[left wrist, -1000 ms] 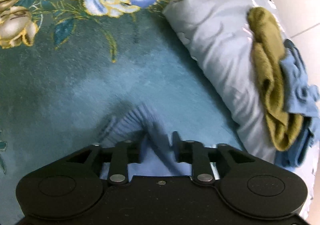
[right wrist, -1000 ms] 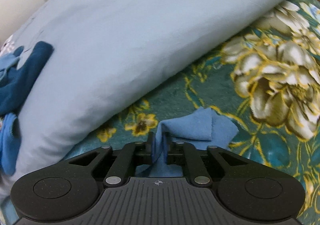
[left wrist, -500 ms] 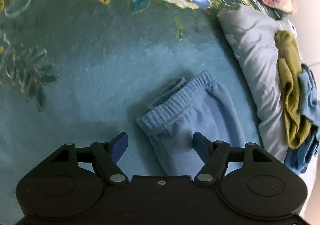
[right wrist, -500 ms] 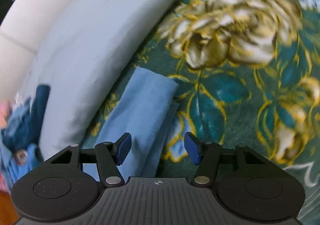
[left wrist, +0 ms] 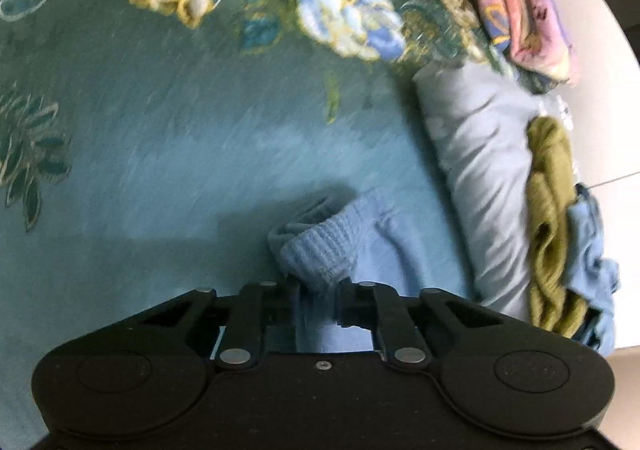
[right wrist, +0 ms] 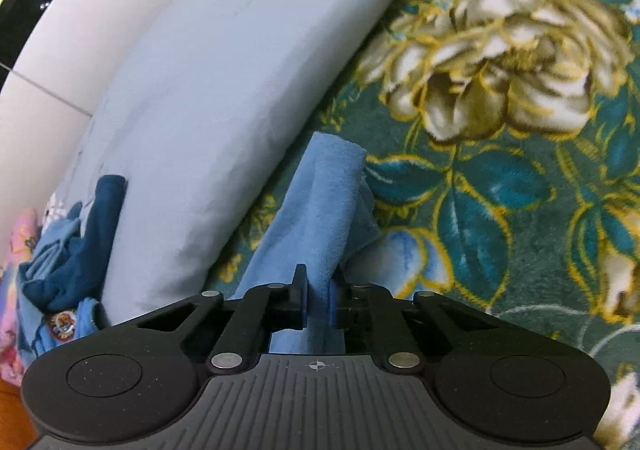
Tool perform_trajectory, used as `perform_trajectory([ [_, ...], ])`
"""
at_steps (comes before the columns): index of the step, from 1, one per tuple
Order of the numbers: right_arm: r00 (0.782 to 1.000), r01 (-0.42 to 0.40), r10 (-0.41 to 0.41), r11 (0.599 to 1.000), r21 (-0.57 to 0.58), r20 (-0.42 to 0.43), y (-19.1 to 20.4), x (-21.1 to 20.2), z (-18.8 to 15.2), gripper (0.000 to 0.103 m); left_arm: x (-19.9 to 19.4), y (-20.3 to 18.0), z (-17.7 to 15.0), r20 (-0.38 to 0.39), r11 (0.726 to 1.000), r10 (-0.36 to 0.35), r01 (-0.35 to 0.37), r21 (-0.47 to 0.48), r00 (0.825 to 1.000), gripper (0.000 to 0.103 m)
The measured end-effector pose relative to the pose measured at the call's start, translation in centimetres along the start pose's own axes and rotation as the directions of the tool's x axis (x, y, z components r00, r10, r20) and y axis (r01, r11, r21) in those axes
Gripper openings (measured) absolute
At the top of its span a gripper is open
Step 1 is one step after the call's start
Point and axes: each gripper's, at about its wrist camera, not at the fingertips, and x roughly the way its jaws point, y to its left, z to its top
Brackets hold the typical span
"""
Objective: Fold clothes
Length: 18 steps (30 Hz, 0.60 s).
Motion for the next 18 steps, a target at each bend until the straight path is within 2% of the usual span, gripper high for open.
perform_trajectory([
  [4,0.999,-0.029,0.029,1.0,-0.006,0.022,0.2,-2.8,-1.5,0.007,-2.1,-0.2,1.7,0.039,0.999,-0.02,0.019,0.035,0.999,0.01],
  [7,0.998,-0.058,0.058,0.998,0.013,0.014,-0.1,-4.9,-3.9,0.007,-4.3,1.5,3.7,0.062,1.0,-0.018,0.016,0.027,0.998,0.01],
  [10,0.997,-0.072,0.072,0.997,0.023,-0.009,-1.0,-6.6,-7.1,0.007,-5.8,3.5,5.4,0.057,0.997,-0.004,0.0,0.073,0.998,0.01],
  [13,0.999,-0.027,0.028,0.999,0.024,-0.045,-2.6,-7.4,-9.8,0.007,-6.1,5.6,6.6,0.029,0.992,0.026,-0.03,0.12,0.999,0.01],
  [18,0.997,0.052,-0.048,0.997,0.065,-0.062,-5.0,-7.5,-12.3,0.007,-4.7,7.7,6.1,-0.035,0.981,0.086,-0.079,0.178,0.996,0.016],
])
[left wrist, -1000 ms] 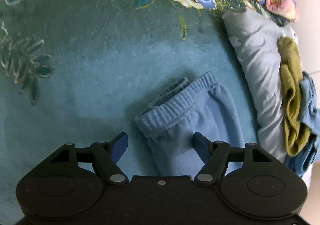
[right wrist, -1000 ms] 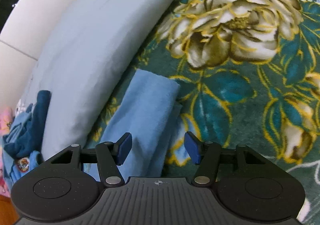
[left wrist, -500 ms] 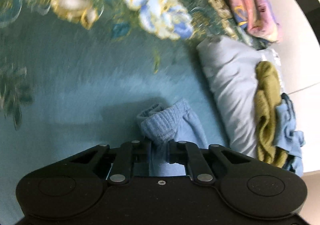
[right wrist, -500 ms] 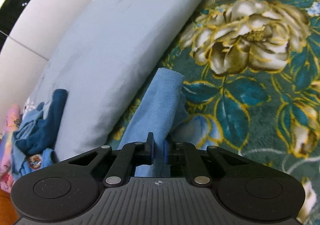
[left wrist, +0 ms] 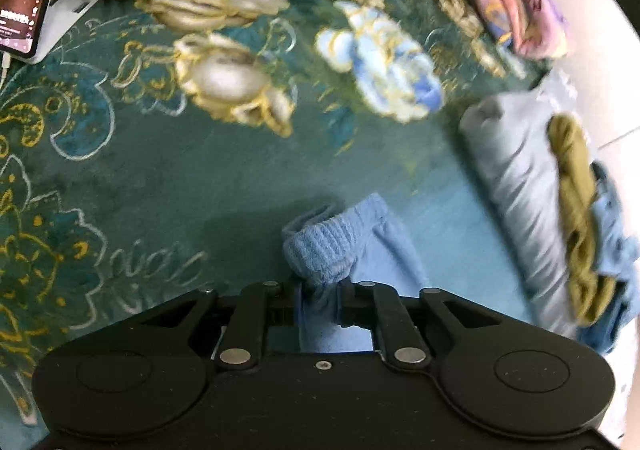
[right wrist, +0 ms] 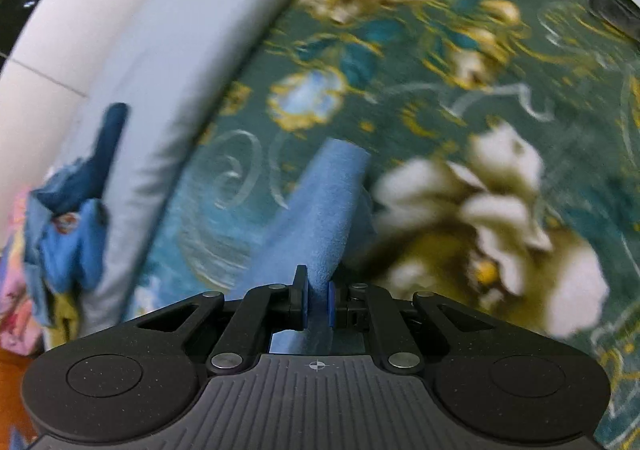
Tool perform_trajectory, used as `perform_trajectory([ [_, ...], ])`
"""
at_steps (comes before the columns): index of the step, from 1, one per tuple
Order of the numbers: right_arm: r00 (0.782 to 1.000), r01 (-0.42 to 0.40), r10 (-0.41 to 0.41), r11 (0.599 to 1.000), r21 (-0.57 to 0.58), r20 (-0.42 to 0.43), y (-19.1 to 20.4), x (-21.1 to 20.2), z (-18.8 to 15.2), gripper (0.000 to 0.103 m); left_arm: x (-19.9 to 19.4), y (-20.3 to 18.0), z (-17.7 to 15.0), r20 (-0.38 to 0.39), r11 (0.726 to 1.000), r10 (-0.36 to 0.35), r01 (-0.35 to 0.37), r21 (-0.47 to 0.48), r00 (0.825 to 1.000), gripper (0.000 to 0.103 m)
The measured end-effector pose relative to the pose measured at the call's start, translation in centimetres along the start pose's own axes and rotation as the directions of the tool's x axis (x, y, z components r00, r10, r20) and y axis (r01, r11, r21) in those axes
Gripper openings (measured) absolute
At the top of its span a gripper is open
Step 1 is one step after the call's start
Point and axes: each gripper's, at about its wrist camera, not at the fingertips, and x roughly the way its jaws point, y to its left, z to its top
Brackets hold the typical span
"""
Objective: Fold clothes
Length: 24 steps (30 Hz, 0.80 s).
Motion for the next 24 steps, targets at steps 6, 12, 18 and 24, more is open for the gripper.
perform_trajectory([
  [6,0.997,0.026,-0.008,0.974,-0.227,0.078,4.2,-2.7,-1.2,0.007,-1.4,1.5,-0.1,-0.053,0.999,-0.031,0.029,-0.026,0.998,0.037],
  [12,0.982,0.082,0.049,0.752,-0.654,0.18,13.2,-6.0,-6.3,0.007,-4.9,3.4,0.5,-0.058,0.997,-0.056,0.053,-0.053,0.997,0.046],
  [18,0.992,0.068,0.06,0.471,-0.88,0.108,19.0,-5.6,-15.1,0.008,-7.2,5.2,1.1,-0.079,0.991,-0.086,0.076,-0.113,0.993,0.052],
  [24,1.0,0.003,-0.013,0.211,-0.978,0.0,21.2,-1.8,-25.1,0.008,-8.2,7.0,0.4,-0.107,0.986,-0.104,0.089,-0.138,0.989,0.054],
])
